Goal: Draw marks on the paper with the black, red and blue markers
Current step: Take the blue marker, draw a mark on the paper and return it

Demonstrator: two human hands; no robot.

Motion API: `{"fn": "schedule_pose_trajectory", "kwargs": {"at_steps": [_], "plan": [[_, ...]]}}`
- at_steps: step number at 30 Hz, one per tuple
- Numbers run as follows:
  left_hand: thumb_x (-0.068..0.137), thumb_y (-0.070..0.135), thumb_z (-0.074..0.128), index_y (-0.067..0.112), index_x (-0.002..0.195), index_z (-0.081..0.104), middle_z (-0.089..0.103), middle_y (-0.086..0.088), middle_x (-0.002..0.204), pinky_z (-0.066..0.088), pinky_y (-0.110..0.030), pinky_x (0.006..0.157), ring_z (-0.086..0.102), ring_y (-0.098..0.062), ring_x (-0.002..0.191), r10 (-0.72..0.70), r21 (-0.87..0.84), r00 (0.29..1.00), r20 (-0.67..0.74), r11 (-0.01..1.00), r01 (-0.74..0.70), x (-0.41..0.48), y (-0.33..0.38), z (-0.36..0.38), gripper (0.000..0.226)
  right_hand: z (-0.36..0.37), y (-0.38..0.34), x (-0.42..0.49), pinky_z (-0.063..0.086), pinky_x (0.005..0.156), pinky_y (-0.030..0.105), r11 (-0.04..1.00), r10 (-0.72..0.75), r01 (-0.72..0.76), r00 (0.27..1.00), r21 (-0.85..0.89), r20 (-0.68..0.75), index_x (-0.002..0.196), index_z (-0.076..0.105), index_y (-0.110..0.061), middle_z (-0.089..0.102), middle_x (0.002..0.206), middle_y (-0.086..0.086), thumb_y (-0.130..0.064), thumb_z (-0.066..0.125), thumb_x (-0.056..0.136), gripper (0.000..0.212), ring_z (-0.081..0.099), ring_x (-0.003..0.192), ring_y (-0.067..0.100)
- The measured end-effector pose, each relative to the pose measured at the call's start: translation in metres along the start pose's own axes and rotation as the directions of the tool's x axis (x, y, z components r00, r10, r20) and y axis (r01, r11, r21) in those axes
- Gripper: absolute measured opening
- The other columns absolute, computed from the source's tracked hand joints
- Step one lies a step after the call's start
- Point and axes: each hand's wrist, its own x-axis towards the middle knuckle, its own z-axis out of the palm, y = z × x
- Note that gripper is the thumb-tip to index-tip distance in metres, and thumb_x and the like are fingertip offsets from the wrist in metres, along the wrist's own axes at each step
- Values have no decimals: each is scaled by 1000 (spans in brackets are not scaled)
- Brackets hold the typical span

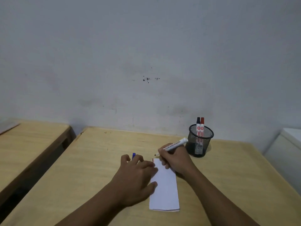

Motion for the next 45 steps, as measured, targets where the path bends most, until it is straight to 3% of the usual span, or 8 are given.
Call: {"fn": "schedule_pose_trajectory", "kwargs": {"at_steps": [4, 10, 19, 25, 30, 38, 40, 45], "plan": [[86, 75, 31, 38, 146, 39, 37, 16, 156, 26, -49, 100, 35, -16, 134, -6, -26, 997, 81, 1000, 8, -2, -4, 7, 71, 9, 17, 7, 51, 55, 19, 973, -119, 99, 989, -209, -85, 80, 73, -8, 70, 65, 1, -26, 66, 95, 25, 63, 54, 4], [87, 77, 23, 39, 154, 14, 12, 17, 164, 22, -51, 110, 15, -14, 145, 49, -9, 989, 142, 999, -48, -4, -9, 8, 78, 11, 23, 8, 50, 55, 14, 947, -206, 180, 976, -266, -74, 78, 73, -16, 67, 62, -8, -29, 65, 96, 23, 66, 58, 1], [86, 76, 17, 33, 149, 28, 29, 11, 160, 32, -54, 100, 30, -22, 139, 94, -8, 992, 89, 996, -94, -7, -16, 18, 77, 13, 20, 10, 46, 51, 16, 930, -232, 203, 971, -307, -62, 73, 72, -18, 66, 59, -6, -31, 64, 96, 28, 62, 53, 4], [86, 75, 17, 31, 147, 32, 34, 10, 158, 35, -54, 96, 35, -23, 136, 101, 18, 992, 82, 995, -102, -5, -16, 21, 77, 14, 21, 11, 61, 62, 40, 945, -211, 178, 973, -273, -97, 82, 78, -15, 74, 71, 2, -32, 68, 94, 23, 72, 67, 19], [87, 74, 19, 30, 145, 35, 37, 10, 155, 36, -54, 94, 37, -23, 133, 102, 13, 992, 77, 995, -104, -6, -16, 20, 74, 12, 20, 10, 53, 57, 27, 945, -214, 187, 974, -267, -77, 78, 76, -13, 69, 62, -4, -28, 69, 93, 22, 65, 56, 8], [85, 76, 12, 33, 150, 20, 19, 12, 162, 28, -53, 104, 22, -19, 140, 90, 30, 991, 97, 995, -94, -7, -15, 16, 79, 9, 18, 8, 54, 55, 30, 942, -226, 211, 974, -260, -28, 69, 73, -18, 68, 57, -5, -24, 69, 93, 25, 64, 55, 9], [86, 76, 14, 34, 151, 18, 18, 13, 162, 26, -53, 105, 19, -18, 141, 89, 32, 991, 103, 995, -92, -7, -15, 16, 77, 10, 18, 8, 50, 54, 23, 945, -218, 205, 976, -255, -24, 70, 72, -19, 67, 57, -7, -24, 69, 93, 24, 64, 55, 6], [86, 77, 30, 36, 147, 28, 33, 14, 149, 24, -52, 107, 26, -12, 135, 90, -18, 995, 41, 996, -89, -5, -16, 12, 73, 2, 12, 5, 45, 43, 17, 974, -225, 221, 956, -46, -187, 81, 73, -2, 67, 58, 10, -18, 66, 96, 23, 58, 46, 8]]}}
